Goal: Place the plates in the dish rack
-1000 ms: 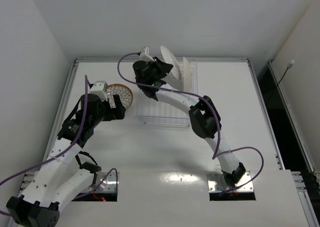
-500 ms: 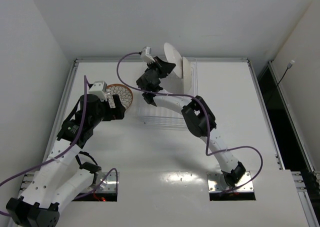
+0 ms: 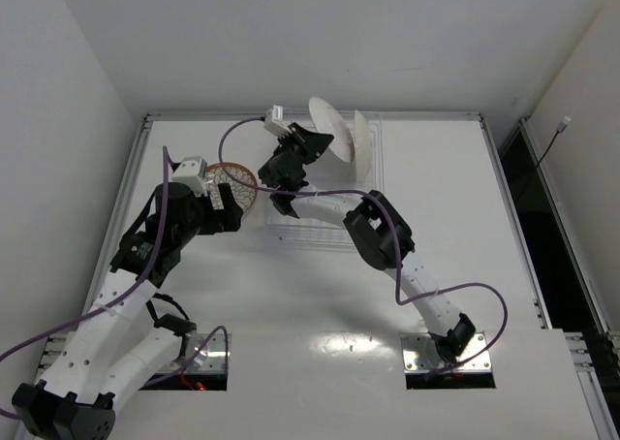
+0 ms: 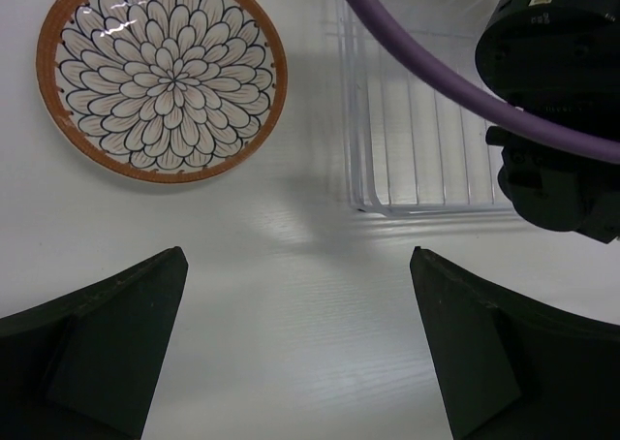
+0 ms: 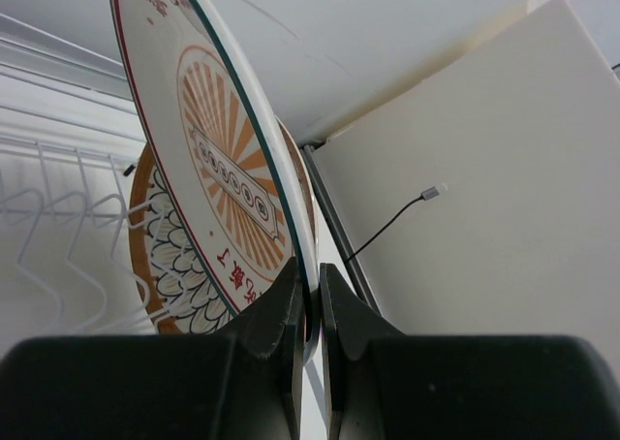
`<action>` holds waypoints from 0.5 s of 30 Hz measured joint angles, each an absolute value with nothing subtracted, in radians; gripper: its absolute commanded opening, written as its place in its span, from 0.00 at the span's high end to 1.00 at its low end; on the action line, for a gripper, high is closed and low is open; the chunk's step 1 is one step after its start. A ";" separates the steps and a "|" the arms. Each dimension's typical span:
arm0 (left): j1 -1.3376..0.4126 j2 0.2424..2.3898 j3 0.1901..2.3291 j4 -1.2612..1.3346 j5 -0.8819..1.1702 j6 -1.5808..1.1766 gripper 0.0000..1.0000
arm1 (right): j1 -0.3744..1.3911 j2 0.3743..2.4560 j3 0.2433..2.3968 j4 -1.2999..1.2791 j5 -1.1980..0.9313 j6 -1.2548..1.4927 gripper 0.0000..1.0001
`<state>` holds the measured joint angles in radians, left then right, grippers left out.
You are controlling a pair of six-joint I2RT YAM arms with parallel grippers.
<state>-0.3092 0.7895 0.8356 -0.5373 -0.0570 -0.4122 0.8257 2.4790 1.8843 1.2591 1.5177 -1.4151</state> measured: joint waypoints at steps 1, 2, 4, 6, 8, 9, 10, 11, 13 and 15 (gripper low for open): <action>-0.309 0.790 0.836 -0.537 -0.059 -0.412 0.00 | 0.829 2.479 1.884 1.259 1.518 -1.415 1.00; -0.309 0.790 0.836 -0.537 -0.060 -0.412 0.00 | 0.832 2.479 1.884 1.259 1.518 -1.416 1.00; -0.309 0.789 0.836 -0.537 -0.060 -0.412 0.00 | 0.838 2.479 1.885 1.261 1.518 -1.418 1.00; -0.309 0.789 0.836 -0.537 -0.061 -0.412 0.00 | 0.841 2.479 1.887 1.264 1.518 -1.419 1.00; -0.309 0.790 0.836 -0.537 -0.062 -0.412 0.00 | 0.841 2.479 1.886 1.265 1.518 -1.419 1.00; -0.309 0.790 0.836 -0.537 -0.063 -0.412 0.00 | 0.840 2.479 1.884 1.265 1.517 -1.419 1.00; -0.309 0.790 0.836 -0.537 -0.064 -0.412 0.00 | 0.840 2.479 1.877 1.271 1.517 -1.419 1.00; -0.309 0.790 0.836 -0.537 -0.064 -0.412 0.00 | 0.841 2.479 1.869 1.276 1.517 -1.419 1.00; -0.309 0.790 0.836 -0.537 -0.065 -0.412 0.00 | 0.841 2.479 1.845 1.279 1.518 -1.419 1.00; -0.309 0.791 0.836 -0.538 -0.065 -0.412 0.00 | 0.841 2.479 1.827 1.279 1.518 -1.419 1.00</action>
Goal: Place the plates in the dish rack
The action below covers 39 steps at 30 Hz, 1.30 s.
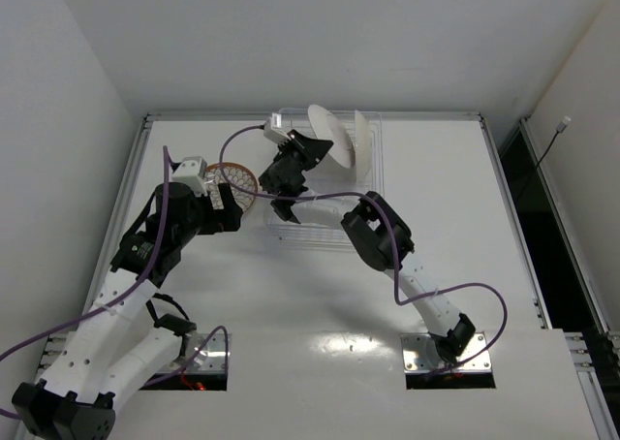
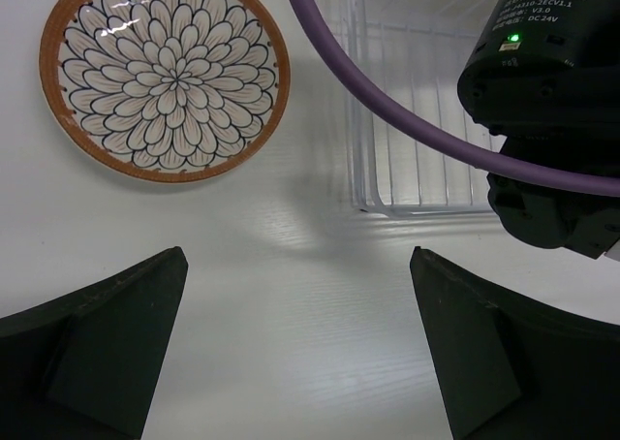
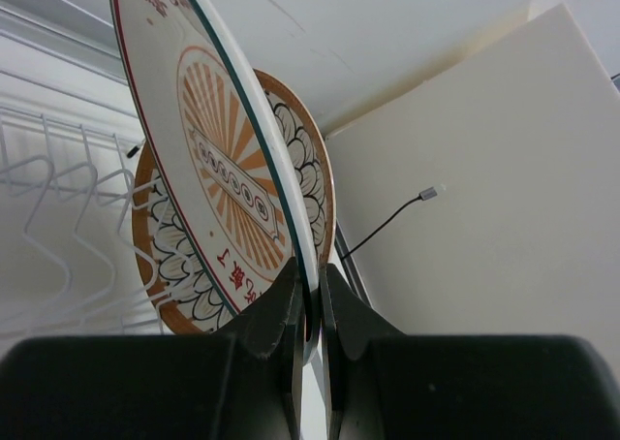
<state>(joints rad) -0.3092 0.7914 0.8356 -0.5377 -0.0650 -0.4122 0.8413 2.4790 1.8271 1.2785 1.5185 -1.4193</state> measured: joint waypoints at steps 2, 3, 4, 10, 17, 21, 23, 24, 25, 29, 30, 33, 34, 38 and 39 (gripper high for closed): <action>-0.309 0.793 0.836 -0.538 -0.065 -0.412 0.00 | 0.841 2.479 1.822 1.279 1.518 -1.420 1.00; -0.309 0.793 0.836 -0.538 -0.066 -0.412 0.00 | 0.842 2.479 1.821 1.279 1.518 -1.420 1.00; -0.309 0.794 0.836 -0.538 -0.067 -0.412 0.00 | 0.843 2.479 1.821 1.280 1.518 -1.422 1.00; -0.309 0.797 0.836 -0.538 -0.070 -0.412 0.00 | 0.852 2.479 1.822 1.280 1.518 -1.434 1.00; -0.309 0.805 0.835 -0.538 -0.072 -0.412 0.00 | 0.866 2.479 1.878 1.280 1.518 -1.445 1.00; -0.309 0.805 0.835 -0.538 -0.072 -0.412 0.00 | 0.872 2.479 1.902 1.284 1.518 -1.447 1.00; -0.309 0.805 0.834 -0.538 -0.072 -0.412 0.00 | 0.874 2.480 1.902 1.284 1.518 -1.448 1.00; -0.309 0.805 0.834 -0.538 -0.072 -0.412 0.00 | 0.875 2.481 1.902 1.284 1.518 -1.448 1.00; -0.309 0.805 0.834 -0.538 -0.072 -0.412 0.00 | 0.875 2.482 1.901 1.284 1.518 -1.448 1.00; -0.309 0.805 0.834 -0.538 -0.072 -0.412 0.00 | 0.876 2.484 1.890 1.284 1.518 -1.448 1.00; -0.309 0.805 0.834 -0.538 -0.072 -0.412 0.00 | 0.876 2.484 1.885 1.284 1.518 -1.448 1.00; -0.309 0.806 0.834 -0.538 -0.072 -0.412 0.00 | 0.878 2.486 1.864 1.285 1.518 -1.448 1.00; -0.309 0.808 0.834 -0.538 -0.072 -0.412 0.00 | 0.878 2.487 1.856 1.285 1.518 -1.449 1.00; -0.309 0.815 0.834 -0.538 -0.072 -0.412 0.00 | 0.879 2.491 1.824 1.283 1.519 -1.449 1.00; -0.309 0.816 0.834 -0.538 -0.072 -0.412 0.00 | 0.879 2.495 1.821 1.284 1.518 -1.451 1.00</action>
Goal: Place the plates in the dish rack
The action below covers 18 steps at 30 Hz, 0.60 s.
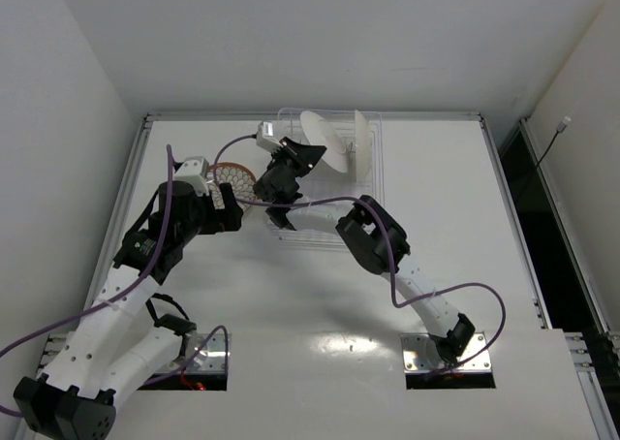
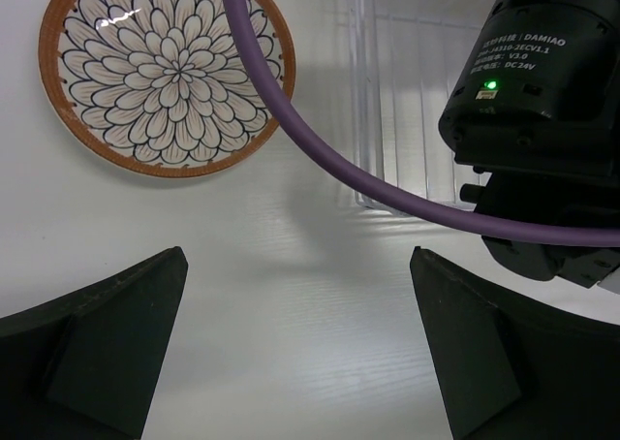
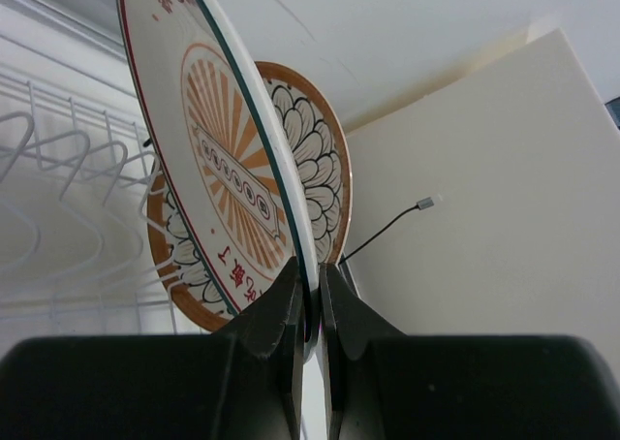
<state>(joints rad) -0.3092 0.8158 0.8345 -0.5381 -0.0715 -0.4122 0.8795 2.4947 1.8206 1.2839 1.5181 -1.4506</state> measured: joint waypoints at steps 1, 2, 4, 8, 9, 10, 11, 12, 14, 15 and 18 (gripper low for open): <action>-0.309 0.816 0.834 -0.538 -0.072 -0.412 0.00 | 0.879 2.497 1.817 1.284 1.518 -1.451 1.00; -0.309 0.816 0.834 -0.538 -0.072 -0.412 0.00 | 0.879 2.500 1.813 1.284 1.518 -1.452 1.00; -0.309 0.816 0.834 -0.538 -0.072 -0.412 0.00 | 0.879 2.505 1.802 1.284 1.511 -1.450 1.00; -0.309 0.816 0.834 -0.538 -0.072 -0.412 0.00 | 0.880 2.506 1.792 1.285 1.500 -1.444 0.98; -0.309 0.816 0.834 -0.538 -0.072 -0.412 0.00 | 0.880 2.506 1.792 1.286 1.500 -1.442 0.97; -0.309 0.816 0.834 -0.538 -0.072 -0.412 0.00 | 0.879 2.506 1.792 1.287 1.499 -1.439 0.97; -0.309 0.816 0.834 -0.538 -0.072 -0.412 0.00 | 0.879 2.506 1.792 1.286 1.499 -1.438 0.95; -0.309 0.816 0.834 -0.538 -0.072 -0.412 0.00 | 0.879 2.506 1.792 1.286 1.499 -1.436 0.94; -0.309 0.816 0.834 -0.538 -0.072 -0.412 0.00 | 0.879 2.506 1.792 1.287 1.500 -1.431 0.91; -0.309 0.816 0.834 -0.538 -0.072 -0.412 0.00 | 0.879 2.506 1.792 1.287 1.500 -1.428 0.89; -0.309 0.816 0.834 -0.538 -0.072 -0.412 0.00 | 0.880 2.506 1.787 1.287 1.499 -1.413 0.85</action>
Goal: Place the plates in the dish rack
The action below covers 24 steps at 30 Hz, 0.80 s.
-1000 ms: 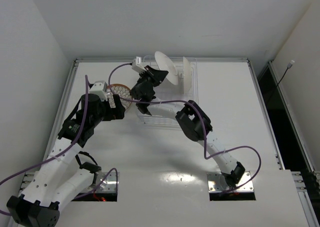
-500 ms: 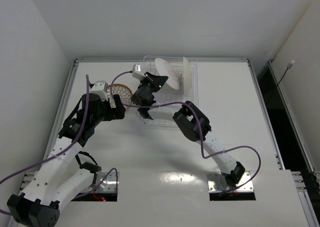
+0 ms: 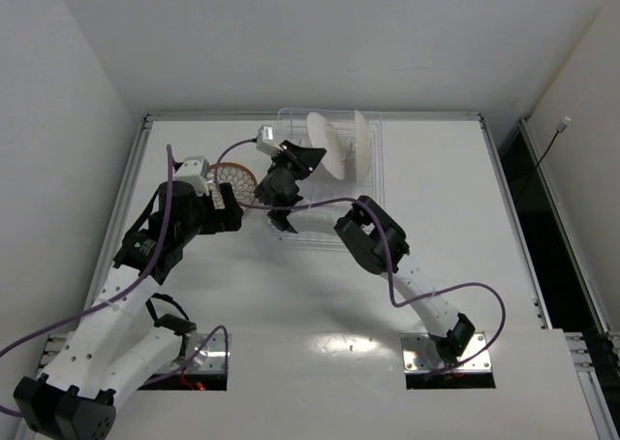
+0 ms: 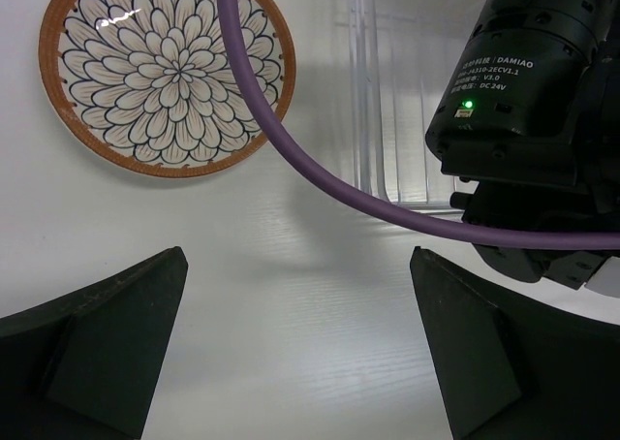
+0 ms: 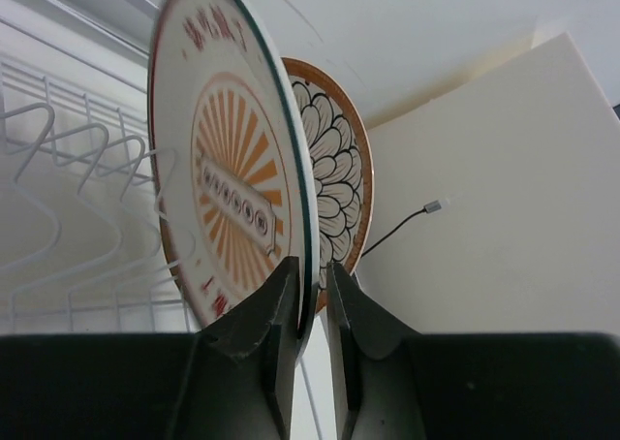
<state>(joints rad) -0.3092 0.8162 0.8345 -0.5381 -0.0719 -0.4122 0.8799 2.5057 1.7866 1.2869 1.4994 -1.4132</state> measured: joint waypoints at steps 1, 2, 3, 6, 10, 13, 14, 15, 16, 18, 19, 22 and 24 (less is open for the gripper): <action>-0.309 0.816 0.834 -0.538 -0.072 -0.412 0.00 | 0.880 2.506 1.784 1.287 1.499 -1.409 0.82; -0.309 0.816 0.834 -0.538 -0.072 -0.412 0.00 | 0.880 2.506 1.781 1.287 1.500 -1.406 0.81; -0.309 0.816 0.834 -0.538 -0.072 -0.412 0.00 | 0.881 2.506 1.779 1.287 1.499 -1.405 0.81; -0.309 0.816 0.834 -0.538 -0.072 -0.412 0.00 | 0.882 2.506 1.777 1.287 1.499 -1.399 0.80; -0.309 0.816 0.834 -0.538 -0.072 -0.412 0.00 | 0.885 2.506 1.776 1.287 1.498 -1.391 0.76; -0.309 0.816 0.834 -0.538 -0.072 -0.412 0.00 | 0.886 2.505 1.776 1.288 1.497 -1.390 0.75; -0.309 0.816 0.834 -0.538 -0.072 -0.412 0.00 | 0.885 2.505 1.776 1.288 1.497 -1.389 0.75; -0.309 0.816 0.834 -0.538 -0.072 -0.412 0.00 | 0.885 2.505 1.776 1.288 1.497 -1.388 0.75; -0.309 0.816 0.834 -0.538 -0.072 -0.412 0.00 | 0.884 2.503 1.773 1.288 1.496 -1.388 0.75; -0.309 0.816 0.834 -0.538 -0.072 -0.412 0.00 | 0.879 2.499 1.765 1.288 1.495 -1.388 0.75; -0.309 0.816 0.834 -0.538 -0.072 -0.412 0.00 | 0.877 2.496 1.760 1.288 1.496 -1.388 0.73; -0.309 0.816 0.834 -0.538 -0.072 -0.412 0.00 | 0.865 2.485 1.747 1.288 1.494 -1.390 0.69; -0.309 0.816 0.834 -0.538 -0.072 -0.412 0.00 | 0.852 2.476 1.738 1.289 1.494 -1.393 0.69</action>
<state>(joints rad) -0.3092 0.8162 0.8345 -0.5381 -0.0715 -0.4122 0.8520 2.4756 1.7378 1.2888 1.4944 -1.3926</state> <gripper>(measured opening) 1.000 0.305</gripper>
